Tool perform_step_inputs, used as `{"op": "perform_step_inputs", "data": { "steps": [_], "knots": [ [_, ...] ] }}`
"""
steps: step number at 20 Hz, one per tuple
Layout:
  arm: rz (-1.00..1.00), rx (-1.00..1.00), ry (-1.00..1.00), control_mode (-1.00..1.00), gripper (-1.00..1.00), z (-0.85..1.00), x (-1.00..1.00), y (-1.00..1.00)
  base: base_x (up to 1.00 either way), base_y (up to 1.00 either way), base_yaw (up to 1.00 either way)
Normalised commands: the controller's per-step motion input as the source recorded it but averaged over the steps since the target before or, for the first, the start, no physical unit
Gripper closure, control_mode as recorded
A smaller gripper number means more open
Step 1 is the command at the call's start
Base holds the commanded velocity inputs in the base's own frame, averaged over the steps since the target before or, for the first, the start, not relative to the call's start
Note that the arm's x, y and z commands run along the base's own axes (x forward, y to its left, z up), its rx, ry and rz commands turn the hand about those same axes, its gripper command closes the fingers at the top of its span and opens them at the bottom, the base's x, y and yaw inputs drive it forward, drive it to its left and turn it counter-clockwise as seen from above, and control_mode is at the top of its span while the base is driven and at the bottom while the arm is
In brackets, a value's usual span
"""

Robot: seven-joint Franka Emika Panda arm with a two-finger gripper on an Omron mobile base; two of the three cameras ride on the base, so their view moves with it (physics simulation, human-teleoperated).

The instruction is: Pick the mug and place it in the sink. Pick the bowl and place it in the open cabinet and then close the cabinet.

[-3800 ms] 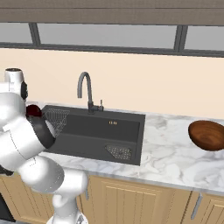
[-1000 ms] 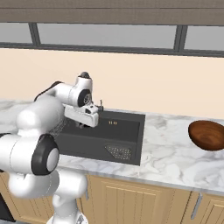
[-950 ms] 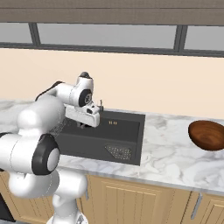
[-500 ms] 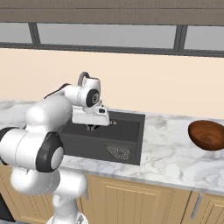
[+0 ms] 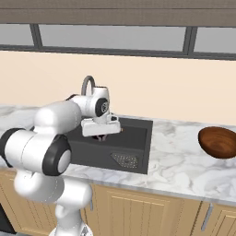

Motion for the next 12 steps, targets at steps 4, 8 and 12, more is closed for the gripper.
{"op": "perform_step_inputs", "data": {
  "steps": [4,8,12],
  "knots": [
    [0.37,0.04,0.0,-1.0,1.0,-0.23,0.14,-0.41,0.0,0.0,0.0],
    [0.41,0.07,0.0,-1.0,1.0,-0.29,0.18,-0.37,0.0,0.0,0.0],
    [0.29,0.04,0.0,-1.0,1.0,-0.33,0.34,-0.08,0.0,0.0,0.0]
  ]
}}
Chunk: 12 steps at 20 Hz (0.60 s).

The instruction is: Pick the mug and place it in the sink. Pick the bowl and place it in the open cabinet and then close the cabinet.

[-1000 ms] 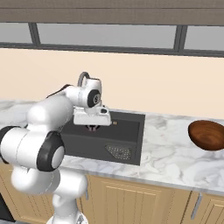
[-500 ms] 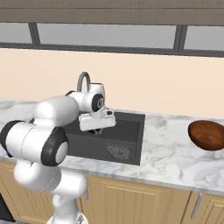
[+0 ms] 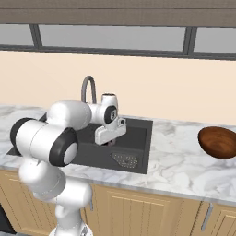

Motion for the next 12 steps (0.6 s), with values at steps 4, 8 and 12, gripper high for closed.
{"op": "perform_step_inputs", "data": {
  "steps": [4,8,12],
  "knots": [
    [0.19,0.04,0.0,-1.0,1.0,-0.31,0.39,-0.01,0.0,0.0,0.0],
    [0.11,0.0,0.0,-1.0,1.0,-0.23,0.25,-0.06,0.0,0.0,0.0],
    [0.09,0.0,0.0,-1.0,1.0,-0.24,0.23,-0.03,0.0,0.0,0.0]
  ]
}}
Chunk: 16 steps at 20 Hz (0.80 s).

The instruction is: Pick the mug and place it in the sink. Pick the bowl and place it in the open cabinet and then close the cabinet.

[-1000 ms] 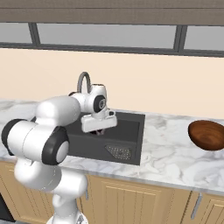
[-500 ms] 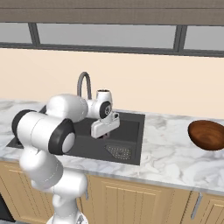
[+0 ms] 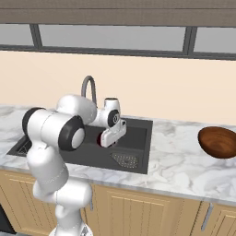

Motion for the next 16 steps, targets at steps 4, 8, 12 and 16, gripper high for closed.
{"op": "perform_step_inputs", "data": {
  "steps": [4,8,12,16],
  "knots": [
    [0.05,0.0,0.0,-1.0,1.0,-0.23,0.23,0.0,0.0,0.0,0.0],
    [0.07,0.03,-0.01,-1.0,1.0,-0.2,0.16,-0.11,0.0,0.0,0.0],
    [0.13,0.1,0.0,-1.0,1.0,-0.23,0.13,-0.18,0.0,0.0,0.0],
    [0.09,0.06,-0.03,-1.0,1.0,-0.22,0.11,-0.04,0.0,0.0,0.0]
  ]
}}
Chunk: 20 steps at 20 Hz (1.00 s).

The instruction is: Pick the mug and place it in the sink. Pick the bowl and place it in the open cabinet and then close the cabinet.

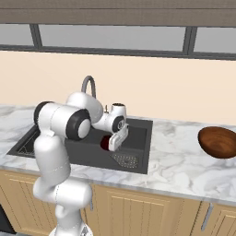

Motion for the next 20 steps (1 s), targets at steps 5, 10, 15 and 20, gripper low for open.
{"op": "perform_step_inputs", "data": {
  "steps": [5,10,15,20],
  "knots": [
    [0.03,0.02,-0.03,-1.0,1.0,-0.18,0.24,0.0,0.0,0.0,0.0],
    [0.0,0.0,-0.02,-1.0,1.0,-0.18,0.33,-0.03,0.0,0.0,0.0],
    [0.0,0.0,-0.02,-1.0,1.0,-0.2,0.33,-0.04,0.0,0.0,0.0],
    [0.0,0.0,0.0,-1.0,1.0,-0.35,0.2,0.0,0.0,0.0,0.0]
  ]
}}
